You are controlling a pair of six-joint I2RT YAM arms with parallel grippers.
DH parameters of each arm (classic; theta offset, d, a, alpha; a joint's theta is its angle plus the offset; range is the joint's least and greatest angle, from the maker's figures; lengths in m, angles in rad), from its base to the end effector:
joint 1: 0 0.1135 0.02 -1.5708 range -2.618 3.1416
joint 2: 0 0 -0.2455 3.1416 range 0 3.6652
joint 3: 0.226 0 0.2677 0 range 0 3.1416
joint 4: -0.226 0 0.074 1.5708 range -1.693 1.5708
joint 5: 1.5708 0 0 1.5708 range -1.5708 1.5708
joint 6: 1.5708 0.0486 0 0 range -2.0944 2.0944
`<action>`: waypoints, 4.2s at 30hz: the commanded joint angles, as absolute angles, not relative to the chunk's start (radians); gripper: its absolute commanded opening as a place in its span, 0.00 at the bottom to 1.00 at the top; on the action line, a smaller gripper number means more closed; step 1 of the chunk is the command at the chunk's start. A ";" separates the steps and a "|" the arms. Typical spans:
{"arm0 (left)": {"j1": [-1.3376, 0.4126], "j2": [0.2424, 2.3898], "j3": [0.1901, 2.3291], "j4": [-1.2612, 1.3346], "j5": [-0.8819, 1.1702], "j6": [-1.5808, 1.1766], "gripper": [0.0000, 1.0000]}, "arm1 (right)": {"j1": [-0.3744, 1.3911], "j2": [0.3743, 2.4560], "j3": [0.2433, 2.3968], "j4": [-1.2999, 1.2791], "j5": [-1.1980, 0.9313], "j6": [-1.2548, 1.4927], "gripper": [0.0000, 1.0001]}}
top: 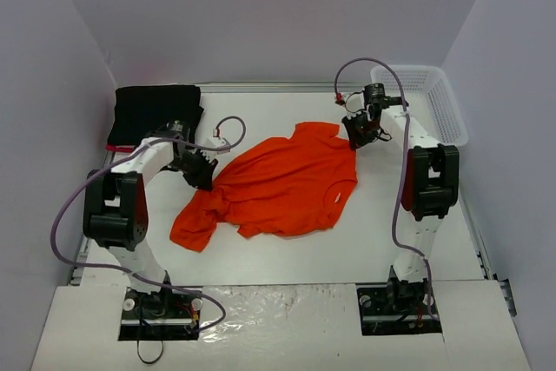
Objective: Fold and stack the t-shirts
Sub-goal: Flatten out the tshirt
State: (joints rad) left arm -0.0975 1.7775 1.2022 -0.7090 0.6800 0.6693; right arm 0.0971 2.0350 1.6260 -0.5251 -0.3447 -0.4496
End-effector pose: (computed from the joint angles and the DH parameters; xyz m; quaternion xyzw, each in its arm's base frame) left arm 0.3489 -0.0648 0.1549 0.3932 0.8475 -0.2787 0.2222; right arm 0.4606 0.0614 0.1880 -0.3043 0.8865 0.1063 0.3321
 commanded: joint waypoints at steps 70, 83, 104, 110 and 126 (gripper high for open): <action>-0.129 1.836 1.247 -0.449 0.479 0.551 0.32 | 0.078 1.839 1.454 -0.491 -0.322 -0.483 0.00; -0.137 1.671 1.322 -0.572 0.400 0.545 0.02 | 0.075 1.778 1.476 -0.495 -0.290 -0.479 0.00; -0.138 1.220 1.457 -0.828 0.229 0.535 0.02 | 0.043 1.465 1.595 -0.561 -0.247 -0.491 0.00; -0.138 1.161 1.485 -0.761 0.143 0.493 0.02 | 0.037 1.421 1.611 -0.563 -0.206 -0.503 0.00; -0.138 0.988 1.606 -0.640 0.094 0.353 0.02 | 0.021 1.267 1.750 -0.563 -0.189 -0.443 0.00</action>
State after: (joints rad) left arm -0.1383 1.0325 1.5642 -0.6865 0.1291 0.3904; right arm 0.0315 1.3746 1.7130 -0.5758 -0.2157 -0.4644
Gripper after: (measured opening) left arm 0.031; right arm 0.009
